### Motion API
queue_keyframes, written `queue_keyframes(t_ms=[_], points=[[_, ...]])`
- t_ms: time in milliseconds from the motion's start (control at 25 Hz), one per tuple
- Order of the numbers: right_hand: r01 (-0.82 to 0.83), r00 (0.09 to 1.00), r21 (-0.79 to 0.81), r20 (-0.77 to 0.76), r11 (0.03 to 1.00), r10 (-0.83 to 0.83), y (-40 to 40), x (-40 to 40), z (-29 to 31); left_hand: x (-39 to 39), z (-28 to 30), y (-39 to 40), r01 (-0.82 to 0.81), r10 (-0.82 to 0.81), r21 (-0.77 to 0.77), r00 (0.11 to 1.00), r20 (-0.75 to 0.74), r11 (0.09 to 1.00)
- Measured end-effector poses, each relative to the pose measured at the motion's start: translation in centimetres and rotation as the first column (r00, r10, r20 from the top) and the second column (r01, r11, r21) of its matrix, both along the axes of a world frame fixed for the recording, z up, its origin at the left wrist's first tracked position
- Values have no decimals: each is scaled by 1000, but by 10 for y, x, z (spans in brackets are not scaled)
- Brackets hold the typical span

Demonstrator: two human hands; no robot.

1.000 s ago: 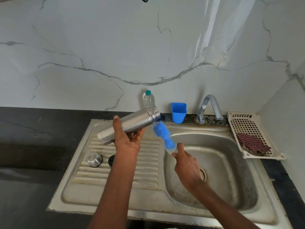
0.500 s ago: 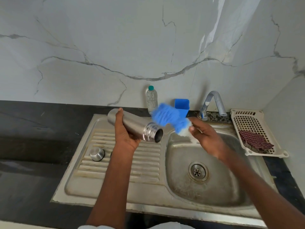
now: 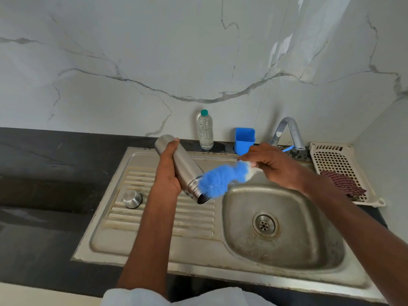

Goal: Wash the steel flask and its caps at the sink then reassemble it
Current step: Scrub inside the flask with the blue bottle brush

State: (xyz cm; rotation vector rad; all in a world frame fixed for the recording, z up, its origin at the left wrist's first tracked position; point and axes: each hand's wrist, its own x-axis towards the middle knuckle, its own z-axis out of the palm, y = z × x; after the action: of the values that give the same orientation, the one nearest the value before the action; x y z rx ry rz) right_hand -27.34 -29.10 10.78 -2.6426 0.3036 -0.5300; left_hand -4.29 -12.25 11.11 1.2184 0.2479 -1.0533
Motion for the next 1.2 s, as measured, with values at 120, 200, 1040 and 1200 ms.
queue_keyframes(t_ms=[120,200,1040,1200], points=[[-57,998,-50,32,997,59,16,14,8,2,-2,4,17,-16,29,999,-33,999],[-76,997,-111,13,991,78,31,27,8,3,-5,6,59,-57,53,998,-40,997],[192,956,545,82,816,-280,71,20,-42,13,-31,4,-109,32,-399,980,-195,911],[159,961,515,117,842,-253,74,28,-45,6,-33,2,-85,25,-501,992,-126,861]])
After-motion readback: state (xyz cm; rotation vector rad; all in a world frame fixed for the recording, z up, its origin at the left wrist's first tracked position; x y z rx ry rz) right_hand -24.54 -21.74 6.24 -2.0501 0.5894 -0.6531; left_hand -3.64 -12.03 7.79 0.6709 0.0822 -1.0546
